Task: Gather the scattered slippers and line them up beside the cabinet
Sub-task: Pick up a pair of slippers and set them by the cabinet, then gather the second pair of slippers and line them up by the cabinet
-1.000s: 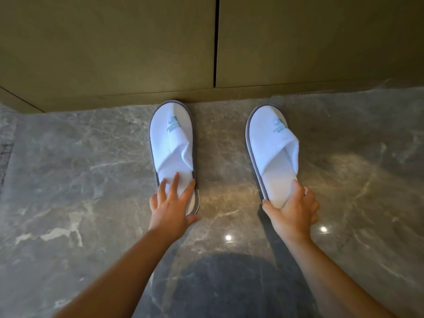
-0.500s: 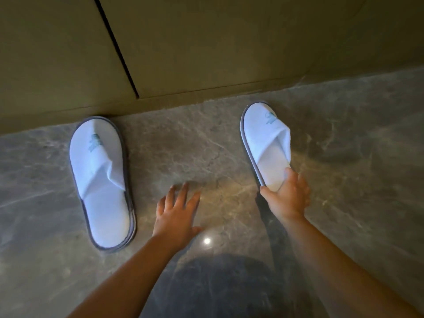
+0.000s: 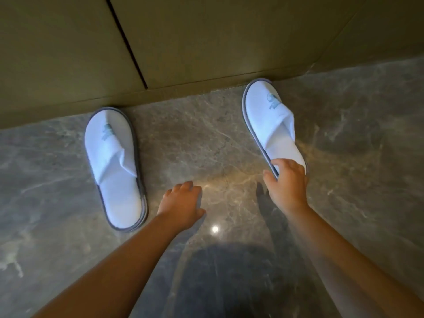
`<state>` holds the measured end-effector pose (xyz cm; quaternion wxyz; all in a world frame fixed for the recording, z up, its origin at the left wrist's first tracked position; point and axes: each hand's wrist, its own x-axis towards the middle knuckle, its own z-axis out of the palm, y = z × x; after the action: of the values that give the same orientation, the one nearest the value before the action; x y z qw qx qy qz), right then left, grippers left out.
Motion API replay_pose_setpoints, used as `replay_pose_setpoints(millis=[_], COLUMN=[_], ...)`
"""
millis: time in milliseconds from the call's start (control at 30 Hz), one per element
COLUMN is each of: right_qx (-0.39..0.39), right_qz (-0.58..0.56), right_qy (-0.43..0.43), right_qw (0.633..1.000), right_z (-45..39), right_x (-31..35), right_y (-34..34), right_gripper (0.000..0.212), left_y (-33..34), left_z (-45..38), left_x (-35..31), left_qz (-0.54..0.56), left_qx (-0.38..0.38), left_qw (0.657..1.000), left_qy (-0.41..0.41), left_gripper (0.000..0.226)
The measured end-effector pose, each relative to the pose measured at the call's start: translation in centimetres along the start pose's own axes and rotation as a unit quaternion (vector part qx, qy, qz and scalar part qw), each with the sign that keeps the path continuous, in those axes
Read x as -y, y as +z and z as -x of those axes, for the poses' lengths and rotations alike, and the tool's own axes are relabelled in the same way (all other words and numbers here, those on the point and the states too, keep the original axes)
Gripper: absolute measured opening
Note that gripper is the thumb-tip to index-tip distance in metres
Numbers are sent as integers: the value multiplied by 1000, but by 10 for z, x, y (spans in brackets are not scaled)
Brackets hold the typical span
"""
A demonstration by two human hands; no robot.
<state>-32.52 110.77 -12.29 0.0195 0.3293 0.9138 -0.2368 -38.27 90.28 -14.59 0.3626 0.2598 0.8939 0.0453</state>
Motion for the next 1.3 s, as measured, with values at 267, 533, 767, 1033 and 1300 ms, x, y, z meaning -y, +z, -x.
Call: replay_pose_setpoints(millis=[267,533,767,1033,1300], right_qx=[92,215,282,397,501], right_qz=[-99,-170,-205,-188,-96], right_qy=[-54,-158,-280,-358,-497], right_qw=[989,949,895,824,702], right_z=[102,241,344,408,438], right_x=[134,354,510,573,661], right_y=[-110,-314,-428,-445,-419], right_gripper=[16,15,15,12,13], left_y=[-116,-301,-395,-387,-373], left_z=[159,447,646,760,807], left_x=[18,33,45,55,68], left_qz=[193,299,325,402,491], left_qx=[-46,-106,-208,-315,-422], left_qw=[979,940,901,792,592], left_qy=[-46,-126,-199,-335,-480], left_gripper=[46,37,37,35,32])
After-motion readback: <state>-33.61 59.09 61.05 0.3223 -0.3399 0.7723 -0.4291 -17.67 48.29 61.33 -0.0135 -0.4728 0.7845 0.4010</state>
